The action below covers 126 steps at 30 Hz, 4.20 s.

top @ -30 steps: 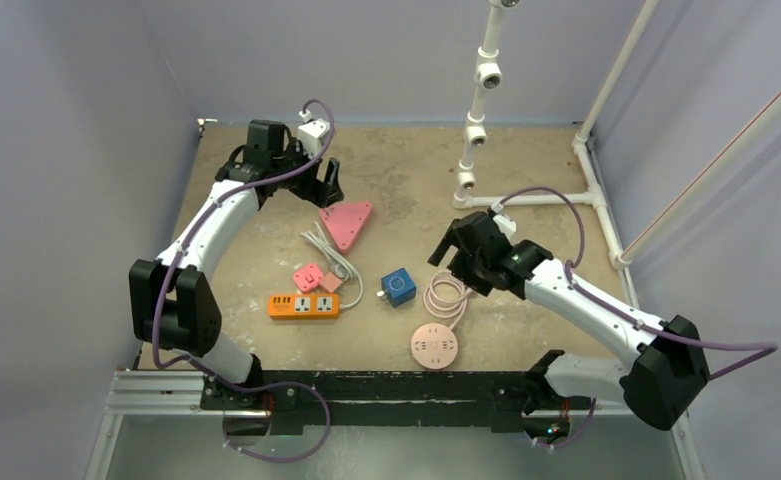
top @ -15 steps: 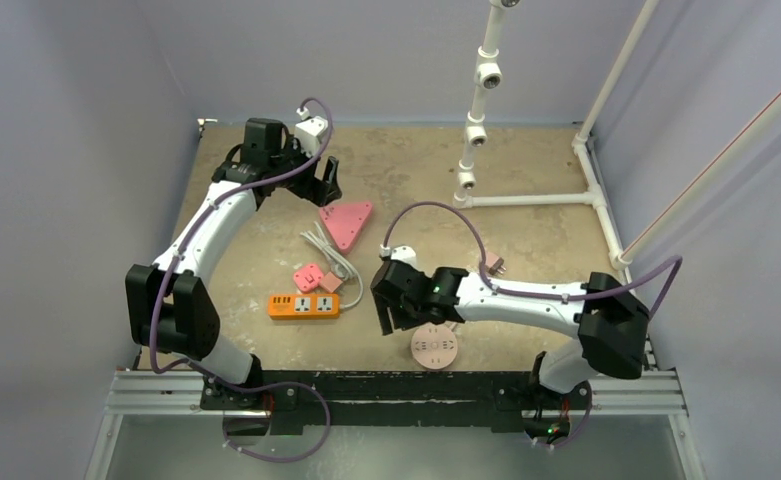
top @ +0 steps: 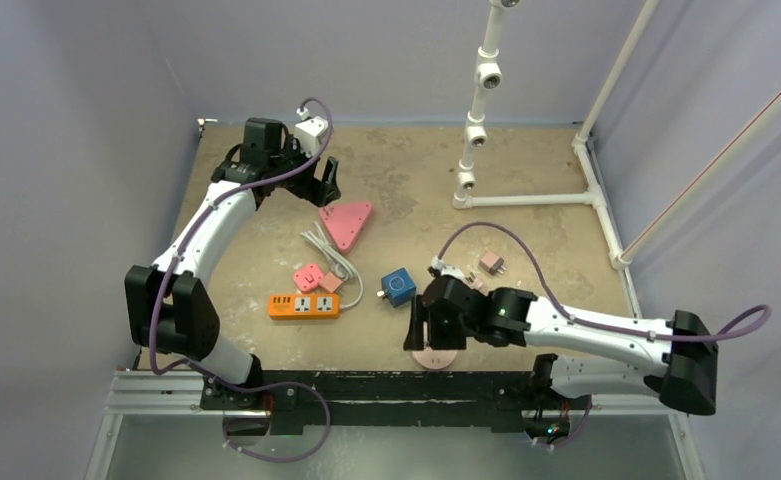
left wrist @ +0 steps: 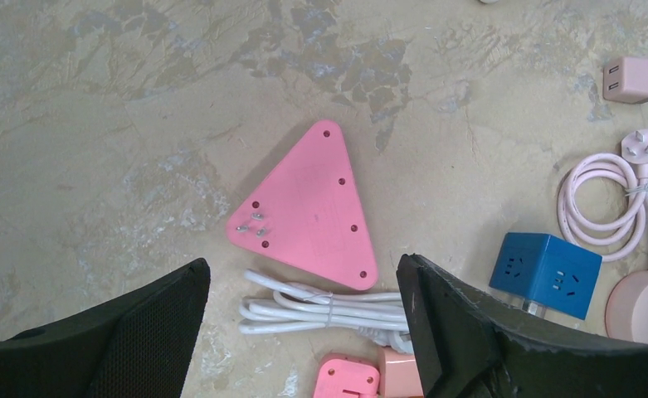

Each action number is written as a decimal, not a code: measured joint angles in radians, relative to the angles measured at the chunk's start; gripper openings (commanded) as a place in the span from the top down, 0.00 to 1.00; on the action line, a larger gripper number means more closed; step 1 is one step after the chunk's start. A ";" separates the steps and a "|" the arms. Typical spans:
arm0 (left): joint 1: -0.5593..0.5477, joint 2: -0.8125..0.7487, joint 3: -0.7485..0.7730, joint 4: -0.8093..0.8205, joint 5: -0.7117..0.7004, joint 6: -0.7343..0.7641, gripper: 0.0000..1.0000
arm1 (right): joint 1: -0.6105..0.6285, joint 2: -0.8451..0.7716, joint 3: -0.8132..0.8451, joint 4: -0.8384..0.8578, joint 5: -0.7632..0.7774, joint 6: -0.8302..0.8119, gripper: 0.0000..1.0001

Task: Insert the plug

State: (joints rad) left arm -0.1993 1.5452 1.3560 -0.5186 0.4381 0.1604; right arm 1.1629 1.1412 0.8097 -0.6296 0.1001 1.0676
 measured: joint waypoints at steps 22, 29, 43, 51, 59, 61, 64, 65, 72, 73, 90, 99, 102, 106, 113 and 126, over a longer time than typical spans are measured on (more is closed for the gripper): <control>0.005 -0.006 0.000 -0.005 -0.007 0.017 0.16 | 0.089 0.104 -0.161 0.047 -0.104 0.187 0.36; 0.011 -0.006 0.012 -0.024 -0.008 0.024 0.16 | 0.093 0.314 0.064 0.093 0.032 0.204 0.37; 0.016 -0.006 0.021 -0.029 -0.007 0.032 0.16 | 0.087 0.490 0.382 0.229 0.317 -0.174 0.72; 0.016 -0.021 0.021 -0.028 -0.007 0.029 0.16 | -0.163 0.290 0.336 0.391 0.371 -0.620 1.00; 0.016 -0.035 0.021 -0.026 0.004 0.023 0.16 | -0.296 0.223 0.320 0.484 0.416 -0.771 1.00; 0.016 -0.035 0.021 -0.026 0.013 0.023 0.16 | -0.285 0.213 0.315 0.521 0.461 -0.781 0.95; 0.015 -0.035 0.020 -0.029 0.024 0.024 0.16 | -0.292 0.208 0.299 0.597 0.458 -0.805 0.20; 0.014 -0.035 0.020 -0.031 0.026 0.024 0.16 | -0.301 0.202 0.290 0.622 0.445 -0.813 0.15; -0.071 -0.074 -0.029 -0.025 0.018 0.040 0.17 | -0.374 0.106 0.178 0.796 0.391 -0.869 0.16; -0.107 -0.083 -0.037 -0.021 0.011 0.045 0.17 | -0.377 0.085 0.161 0.812 0.377 -0.871 0.15; -0.677 -0.232 -0.290 0.142 -0.147 0.072 0.12 | -0.378 -0.204 -0.057 1.275 0.184 -0.950 0.01; -0.839 -0.075 -0.323 0.294 -0.249 0.015 0.09 | -0.389 -0.138 -0.168 1.617 0.394 -0.989 0.01; -0.870 -0.007 -0.323 0.316 -0.266 0.010 0.09 | -0.435 -0.101 -0.189 1.658 0.431 -1.009 0.01; -0.890 0.055 -0.316 0.336 -0.294 0.007 0.08 | -0.547 -0.121 -0.215 1.682 0.426 -1.022 0.01; -0.923 0.109 -0.278 0.346 -0.341 0.007 0.06 | -0.793 -0.256 -0.281 1.667 0.353 -1.033 0.01; -0.954 0.209 -0.236 0.357 -0.394 0.010 0.03 | -0.824 -0.645 -0.082 1.075 0.128 -1.034 0.02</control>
State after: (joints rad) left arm -1.1534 1.7546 1.1202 -0.1612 0.0441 0.1699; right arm 0.3389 0.4961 0.7273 0.4458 0.2279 0.0334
